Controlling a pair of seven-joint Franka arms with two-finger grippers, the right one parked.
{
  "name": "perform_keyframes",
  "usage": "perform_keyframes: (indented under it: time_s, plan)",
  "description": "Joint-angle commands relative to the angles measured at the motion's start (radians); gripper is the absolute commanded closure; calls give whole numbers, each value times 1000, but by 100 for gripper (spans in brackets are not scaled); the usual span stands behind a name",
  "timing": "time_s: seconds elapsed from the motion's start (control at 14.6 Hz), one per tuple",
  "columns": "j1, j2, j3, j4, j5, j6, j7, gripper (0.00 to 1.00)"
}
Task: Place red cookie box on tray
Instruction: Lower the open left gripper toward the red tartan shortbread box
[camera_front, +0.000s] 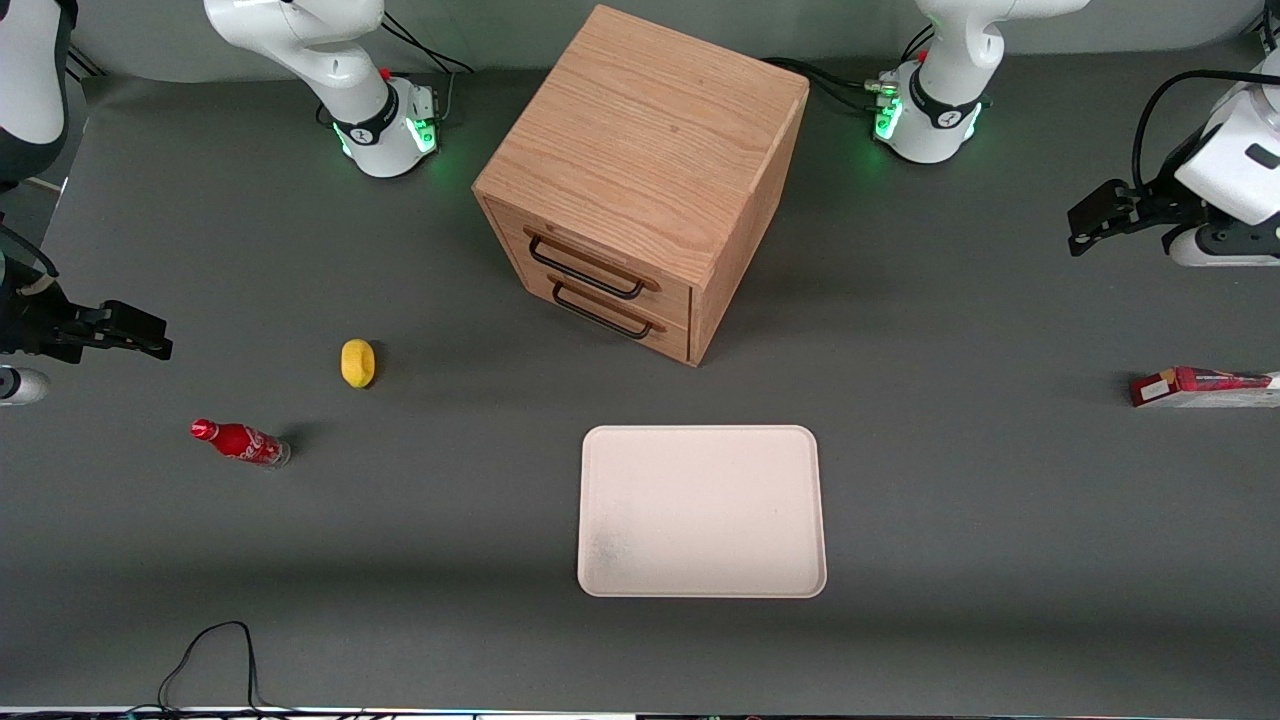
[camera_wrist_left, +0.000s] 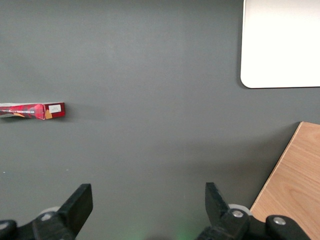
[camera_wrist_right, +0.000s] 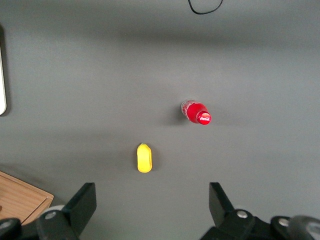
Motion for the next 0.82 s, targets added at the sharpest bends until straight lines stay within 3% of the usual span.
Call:
perform_keyframes:
  time_s: [0.0, 0.14, 0.27, 0.34, 0.55, 0.75]
  plan:
    - [1, -16, 18, -16, 11, 5, 54, 0]
    - [6, -8, 19, -16, 19, 11, 56, 0]
    - [23, 1, 21, -24, 103, 8, 144, 0]
    - [32, 7, 30, -27, 140, 13, 248, 0]
    - [43, 51, 133, -16, 151, 27, 488, 0]
    - [112, 110, 197, -16, 149, 137, 888, 0]
